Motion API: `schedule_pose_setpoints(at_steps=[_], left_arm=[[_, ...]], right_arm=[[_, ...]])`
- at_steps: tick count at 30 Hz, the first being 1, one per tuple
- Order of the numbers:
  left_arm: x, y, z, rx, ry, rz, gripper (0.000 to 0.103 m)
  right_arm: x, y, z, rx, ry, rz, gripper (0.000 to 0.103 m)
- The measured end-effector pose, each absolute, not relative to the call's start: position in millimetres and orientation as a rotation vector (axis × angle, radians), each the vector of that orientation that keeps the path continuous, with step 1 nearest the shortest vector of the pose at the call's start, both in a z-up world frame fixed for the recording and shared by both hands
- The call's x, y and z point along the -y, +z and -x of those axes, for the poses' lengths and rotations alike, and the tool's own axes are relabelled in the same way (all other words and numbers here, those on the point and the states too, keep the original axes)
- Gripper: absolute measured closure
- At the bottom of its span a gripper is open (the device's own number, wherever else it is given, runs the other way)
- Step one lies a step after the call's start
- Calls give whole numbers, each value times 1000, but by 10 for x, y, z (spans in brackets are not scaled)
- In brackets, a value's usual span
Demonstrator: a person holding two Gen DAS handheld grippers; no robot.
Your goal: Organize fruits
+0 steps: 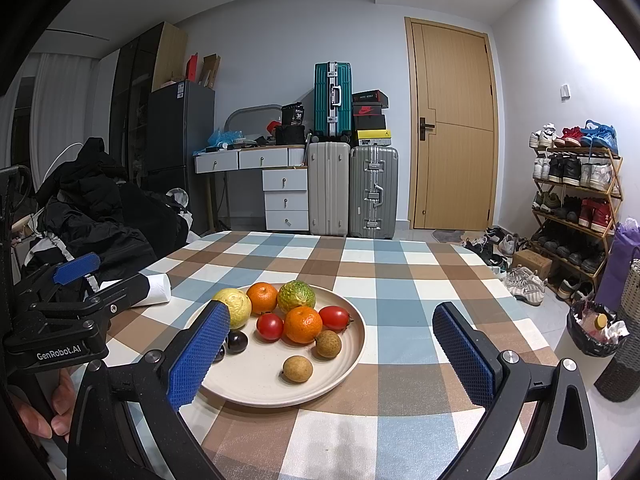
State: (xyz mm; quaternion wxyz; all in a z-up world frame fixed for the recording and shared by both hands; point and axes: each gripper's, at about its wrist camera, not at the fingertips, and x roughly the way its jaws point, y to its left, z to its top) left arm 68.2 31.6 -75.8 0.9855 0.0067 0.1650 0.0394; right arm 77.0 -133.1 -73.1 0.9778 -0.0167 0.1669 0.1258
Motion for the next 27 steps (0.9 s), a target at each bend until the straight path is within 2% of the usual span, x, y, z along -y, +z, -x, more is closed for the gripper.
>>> schedule_pose_setpoints(at_steps=[27], left_arm=[[-315, -745, -660, -334, 74, -14, 1]], right_arm=[[1332, -732, -771, -336, 254, 33, 0]])
